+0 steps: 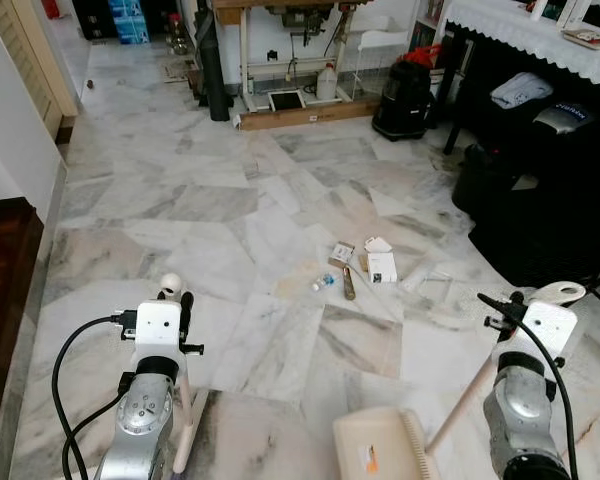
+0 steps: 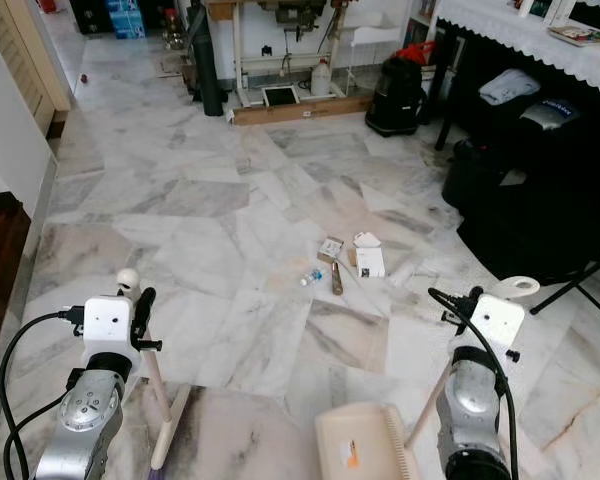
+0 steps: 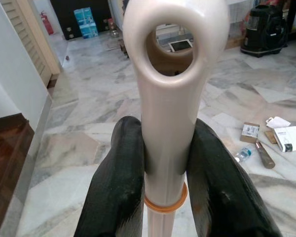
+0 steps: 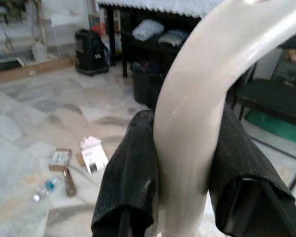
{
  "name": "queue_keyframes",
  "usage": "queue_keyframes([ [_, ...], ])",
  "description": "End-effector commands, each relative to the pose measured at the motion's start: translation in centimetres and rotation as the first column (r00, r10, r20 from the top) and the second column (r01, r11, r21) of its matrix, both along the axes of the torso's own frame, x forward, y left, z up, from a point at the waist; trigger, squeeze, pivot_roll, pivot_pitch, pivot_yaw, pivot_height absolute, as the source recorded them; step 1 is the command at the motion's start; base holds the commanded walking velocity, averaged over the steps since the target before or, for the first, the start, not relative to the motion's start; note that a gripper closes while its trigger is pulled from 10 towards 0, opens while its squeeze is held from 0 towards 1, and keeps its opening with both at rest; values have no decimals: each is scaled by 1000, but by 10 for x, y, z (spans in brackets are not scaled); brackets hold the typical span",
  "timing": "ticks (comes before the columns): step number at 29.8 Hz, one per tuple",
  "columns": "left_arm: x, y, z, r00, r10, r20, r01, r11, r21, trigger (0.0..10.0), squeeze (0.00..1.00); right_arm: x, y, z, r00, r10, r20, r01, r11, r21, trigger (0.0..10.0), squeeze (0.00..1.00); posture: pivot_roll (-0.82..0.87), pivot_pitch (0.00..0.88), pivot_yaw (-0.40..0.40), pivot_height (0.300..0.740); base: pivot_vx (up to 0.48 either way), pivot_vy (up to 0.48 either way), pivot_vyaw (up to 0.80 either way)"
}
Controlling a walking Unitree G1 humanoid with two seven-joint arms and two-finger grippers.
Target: Sweep floor
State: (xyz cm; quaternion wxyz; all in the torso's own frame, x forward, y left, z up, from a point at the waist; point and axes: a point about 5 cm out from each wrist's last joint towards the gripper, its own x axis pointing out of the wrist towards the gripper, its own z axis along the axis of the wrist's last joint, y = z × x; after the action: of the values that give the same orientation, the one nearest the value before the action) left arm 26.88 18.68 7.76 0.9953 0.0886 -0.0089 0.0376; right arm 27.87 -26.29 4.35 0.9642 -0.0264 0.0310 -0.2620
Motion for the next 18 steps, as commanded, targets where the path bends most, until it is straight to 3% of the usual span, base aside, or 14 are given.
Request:
queue_keyframes([
  [1,2,-2,9,999,-16,35,15,1000,9,10000,0,3,0,5,1000,3,26,-3,1000,-18,10000,0,0,0,-1,740,0,0,0],
  [18,0,-5,8,999,-34,29,34,999,0,10000,0,-1,-2,-3,1000,-17,-13,16,999,-44,10000,0,11,0,4,740,0,0,0],
])
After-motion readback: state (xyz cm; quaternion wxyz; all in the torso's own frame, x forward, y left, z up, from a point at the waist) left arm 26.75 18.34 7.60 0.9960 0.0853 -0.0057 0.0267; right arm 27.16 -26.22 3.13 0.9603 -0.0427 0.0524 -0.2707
